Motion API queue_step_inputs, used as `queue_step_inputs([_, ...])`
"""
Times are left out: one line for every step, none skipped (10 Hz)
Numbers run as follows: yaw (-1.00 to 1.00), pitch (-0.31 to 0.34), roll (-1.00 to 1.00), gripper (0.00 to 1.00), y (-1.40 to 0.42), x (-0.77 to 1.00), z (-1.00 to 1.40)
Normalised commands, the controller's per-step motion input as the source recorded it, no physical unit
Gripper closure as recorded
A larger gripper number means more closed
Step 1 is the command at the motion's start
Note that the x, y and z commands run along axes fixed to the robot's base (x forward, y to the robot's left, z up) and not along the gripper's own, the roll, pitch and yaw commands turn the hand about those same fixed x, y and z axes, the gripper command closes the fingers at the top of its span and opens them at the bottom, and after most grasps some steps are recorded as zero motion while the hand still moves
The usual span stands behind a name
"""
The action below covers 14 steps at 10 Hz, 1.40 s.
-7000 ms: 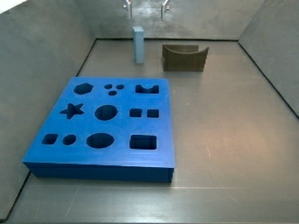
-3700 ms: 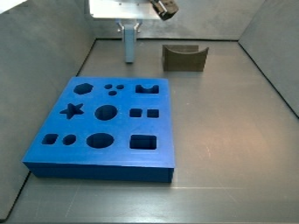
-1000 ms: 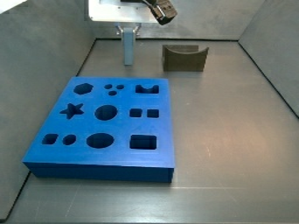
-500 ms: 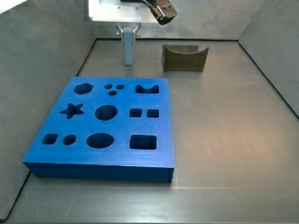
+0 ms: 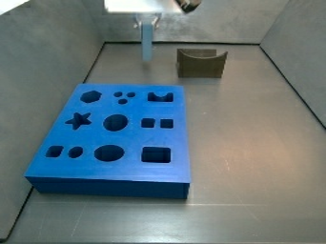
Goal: Pick up the rectangle object. Move up. Move to above the board. Insert the rectangle object.
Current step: Move to above the board.
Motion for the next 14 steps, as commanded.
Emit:
queue_step_inputs([0.03,0.153,0.1,1.0,0.4,0.34,1.0])
queue_step_inputs([-0.01,0.156,0.07,1.0,0.38,0.33,1.0])
queue_step_inputs([-0.02,0.149,0.06,1.0,0.37,0.31,1.0])
queue_step_inputs([-0.03,0.141,0.03,1.0,0.35,0.3,1.0])
queue_step_inputs([-0.03,0.141,0.03,1.0,0.34,0.28,1.0])
queue_step_inputs([-0.03,0.156,0.02,1.0,0.3,0.25,1.0])
queue_step_inputs([-0.03,0.147,0.02,1.0,0.27,0.23,1.0])
queue_step_inputs([-0.03,0.14,0.02,1.0,0.26,0.21,1.0])
queue_step_inputs([-0.03,0.14,0.02,1.0,0.22,0.18,1.0])
queue_step_inputs([-0.03,0.145,0.02,1.0,0.2,0.16,1.0])
queue_step_inputs([-0.03,0.149,0.0,1.0,0.14,0.1,0.81])
queue_step_inputs([-0.03,0.143,-0.01,1.0,0.09,0.07,0.65])
queue_step_inputs([-0.03,0.126,-0.01,1.0,0.04,0.03,0.38])
queue_step_inputs([-0.03,0.123,-0.01,1.0,0.03,0.01,0.17])
